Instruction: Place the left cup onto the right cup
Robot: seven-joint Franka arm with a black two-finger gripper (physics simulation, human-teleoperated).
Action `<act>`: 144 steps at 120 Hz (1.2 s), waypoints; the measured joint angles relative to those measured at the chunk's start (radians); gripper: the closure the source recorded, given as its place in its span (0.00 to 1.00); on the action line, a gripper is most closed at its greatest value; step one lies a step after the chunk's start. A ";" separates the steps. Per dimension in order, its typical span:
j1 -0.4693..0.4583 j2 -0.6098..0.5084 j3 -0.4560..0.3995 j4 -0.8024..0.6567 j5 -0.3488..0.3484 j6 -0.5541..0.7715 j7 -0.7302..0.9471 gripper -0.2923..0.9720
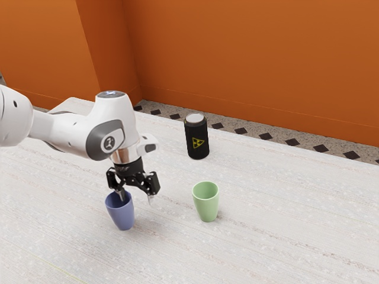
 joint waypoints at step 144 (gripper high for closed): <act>0.033 0.061 0.004 0.015 -0.001 0.022 -0.015 0.56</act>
